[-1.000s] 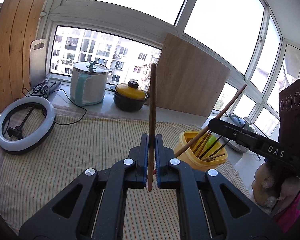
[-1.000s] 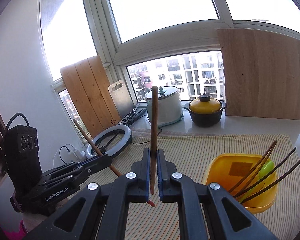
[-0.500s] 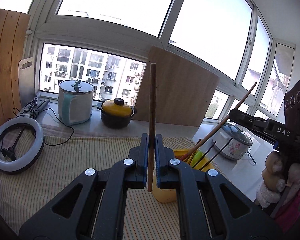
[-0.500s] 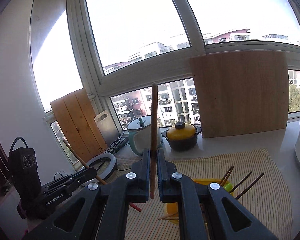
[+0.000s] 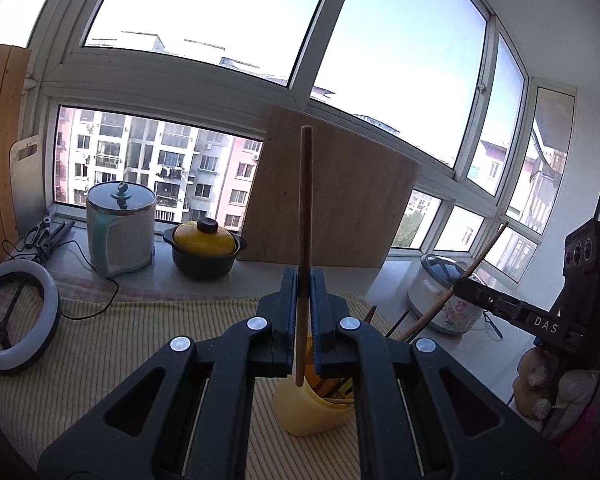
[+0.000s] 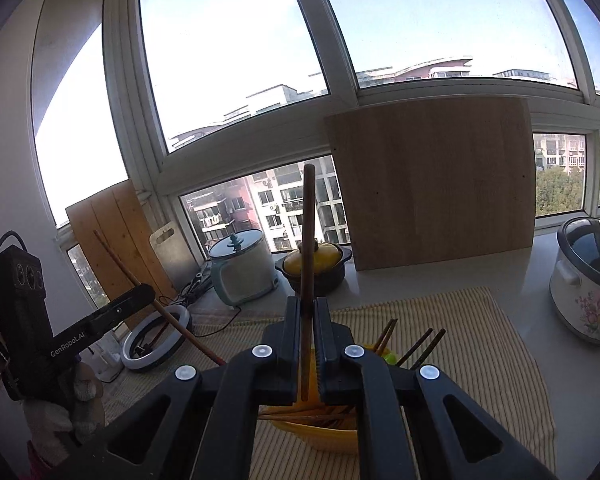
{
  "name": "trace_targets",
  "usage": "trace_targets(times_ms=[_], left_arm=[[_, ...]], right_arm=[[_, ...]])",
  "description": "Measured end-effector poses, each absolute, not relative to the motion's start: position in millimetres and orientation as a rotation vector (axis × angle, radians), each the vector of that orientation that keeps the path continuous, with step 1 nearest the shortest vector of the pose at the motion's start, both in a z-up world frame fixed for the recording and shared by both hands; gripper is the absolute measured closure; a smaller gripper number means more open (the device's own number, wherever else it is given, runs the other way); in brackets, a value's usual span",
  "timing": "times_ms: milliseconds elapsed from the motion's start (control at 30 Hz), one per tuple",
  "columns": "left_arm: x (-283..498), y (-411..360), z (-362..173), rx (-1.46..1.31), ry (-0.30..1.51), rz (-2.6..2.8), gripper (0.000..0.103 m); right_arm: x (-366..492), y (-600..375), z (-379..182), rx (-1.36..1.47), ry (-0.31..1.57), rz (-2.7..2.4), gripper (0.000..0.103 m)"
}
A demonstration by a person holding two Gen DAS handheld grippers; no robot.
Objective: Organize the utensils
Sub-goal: 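Lift both chopsticks upright and carry them over the yellow bin, then open both grippers to drop the chopsticks into the yellow bin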
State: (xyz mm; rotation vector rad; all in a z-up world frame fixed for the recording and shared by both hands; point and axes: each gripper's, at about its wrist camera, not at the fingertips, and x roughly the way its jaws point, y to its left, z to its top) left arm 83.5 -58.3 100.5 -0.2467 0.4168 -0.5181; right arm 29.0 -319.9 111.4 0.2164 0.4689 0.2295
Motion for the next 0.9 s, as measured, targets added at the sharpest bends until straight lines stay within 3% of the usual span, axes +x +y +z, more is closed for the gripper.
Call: trace_targets(times_ms=[900], left_arm=[[139,-117,44,-0.166,0.573,-0.514,0.099]], right_arm=[[35,-323,66,0.201,0.59,0.195,0.099]])
